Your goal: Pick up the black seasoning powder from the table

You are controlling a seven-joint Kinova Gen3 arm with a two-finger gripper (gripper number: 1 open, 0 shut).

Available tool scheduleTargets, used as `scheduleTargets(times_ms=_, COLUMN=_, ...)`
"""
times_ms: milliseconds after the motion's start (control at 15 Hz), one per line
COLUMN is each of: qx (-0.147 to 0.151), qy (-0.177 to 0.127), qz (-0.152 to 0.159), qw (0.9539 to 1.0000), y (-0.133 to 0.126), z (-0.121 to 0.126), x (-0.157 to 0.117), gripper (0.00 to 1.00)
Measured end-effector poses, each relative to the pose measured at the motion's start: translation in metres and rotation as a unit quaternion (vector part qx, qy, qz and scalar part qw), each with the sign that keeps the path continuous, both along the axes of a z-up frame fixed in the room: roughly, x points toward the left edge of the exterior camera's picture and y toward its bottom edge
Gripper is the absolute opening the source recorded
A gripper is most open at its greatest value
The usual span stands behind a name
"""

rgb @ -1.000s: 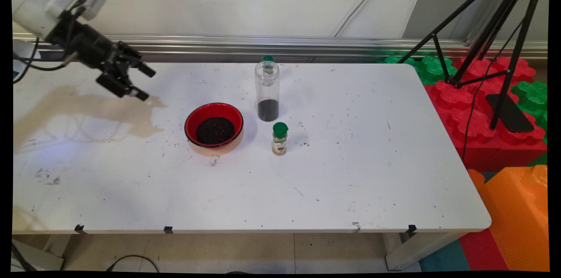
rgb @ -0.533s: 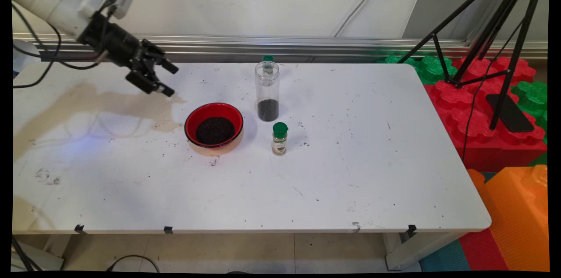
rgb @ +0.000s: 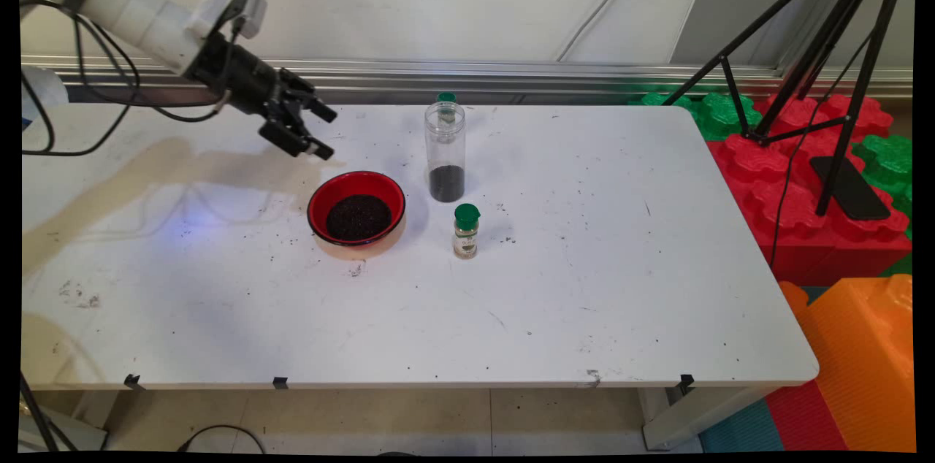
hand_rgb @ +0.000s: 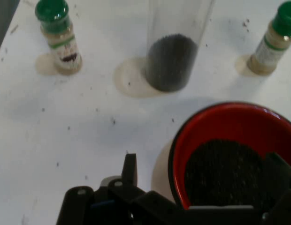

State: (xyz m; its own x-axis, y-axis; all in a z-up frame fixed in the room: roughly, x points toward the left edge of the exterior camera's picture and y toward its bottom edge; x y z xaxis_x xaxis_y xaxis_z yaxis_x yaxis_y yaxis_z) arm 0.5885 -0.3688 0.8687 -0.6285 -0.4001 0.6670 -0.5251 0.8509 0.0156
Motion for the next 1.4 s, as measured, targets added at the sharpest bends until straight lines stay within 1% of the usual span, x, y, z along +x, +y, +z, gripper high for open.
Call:
scheduleTargets(times_ms=400, qx=-0.013, qy=0.017, qz=0.000, qw=0.9998, y=-0.018, z=-0.017, x=-0.023, gripper=1.00)
scheduleTargets(times_ms=733, qx=-0.023, qy=0.033, qz=0.002, qw=0.9992, y=-0.032, z=-0.036, x=-0.042, gripper=1.00)
scheduleTargets(times_ms=1067, qx=-0.033, qy=0.048, qz=0.001, qw=0.9983, y=-0.041, z=-0.052, x=-0.055, gripper=1.00)
scheduleTargets(times_ms=1400, qx=-0.049, qy=0.068, qz=-0.001, qw=0.9965, y=-0.049, z=-0.070, x=-0.068, gripper=1.00)
